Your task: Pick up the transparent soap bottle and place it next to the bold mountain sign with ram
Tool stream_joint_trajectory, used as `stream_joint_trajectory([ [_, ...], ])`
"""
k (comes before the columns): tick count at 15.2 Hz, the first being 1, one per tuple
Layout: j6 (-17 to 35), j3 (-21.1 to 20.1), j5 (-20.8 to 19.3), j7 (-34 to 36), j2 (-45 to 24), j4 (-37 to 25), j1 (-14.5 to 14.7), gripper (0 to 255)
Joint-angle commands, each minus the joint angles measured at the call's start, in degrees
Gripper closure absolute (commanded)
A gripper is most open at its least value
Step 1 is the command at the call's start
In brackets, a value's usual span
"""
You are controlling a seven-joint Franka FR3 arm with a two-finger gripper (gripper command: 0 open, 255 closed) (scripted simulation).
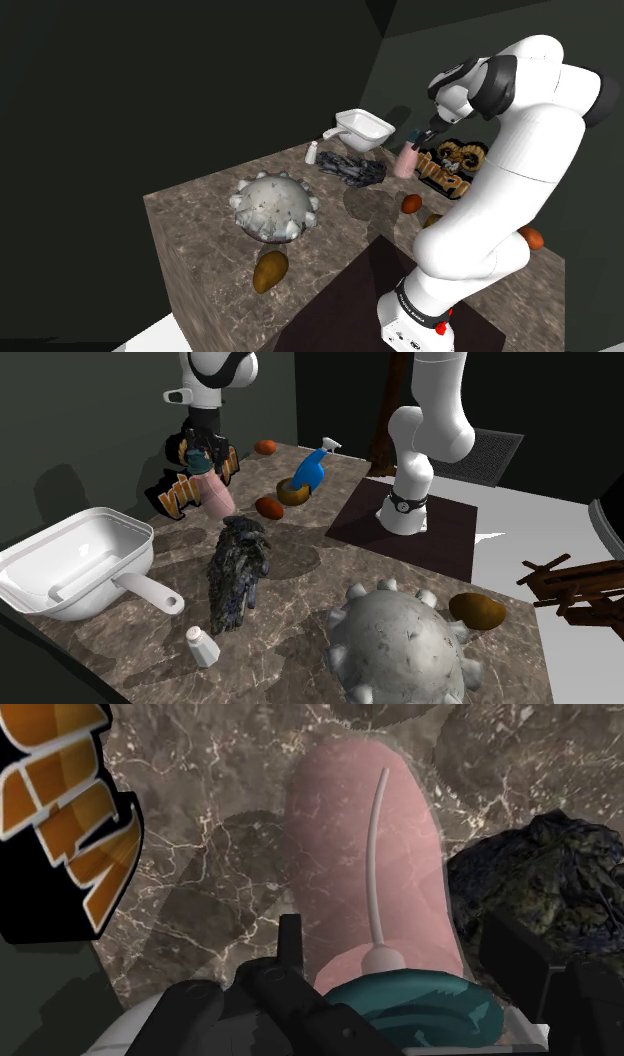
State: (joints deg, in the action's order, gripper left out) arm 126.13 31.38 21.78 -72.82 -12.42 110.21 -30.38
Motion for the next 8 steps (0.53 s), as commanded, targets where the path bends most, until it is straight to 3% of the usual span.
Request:
stream_joint_trajectory([
  [1,1.3,-0.2,0.7,-0.6,-0.6,0.8,-0.1,255],
  [8,5.3,-1.2,3.7,-3.2,-3.4,2.8,-0.7,255],
])
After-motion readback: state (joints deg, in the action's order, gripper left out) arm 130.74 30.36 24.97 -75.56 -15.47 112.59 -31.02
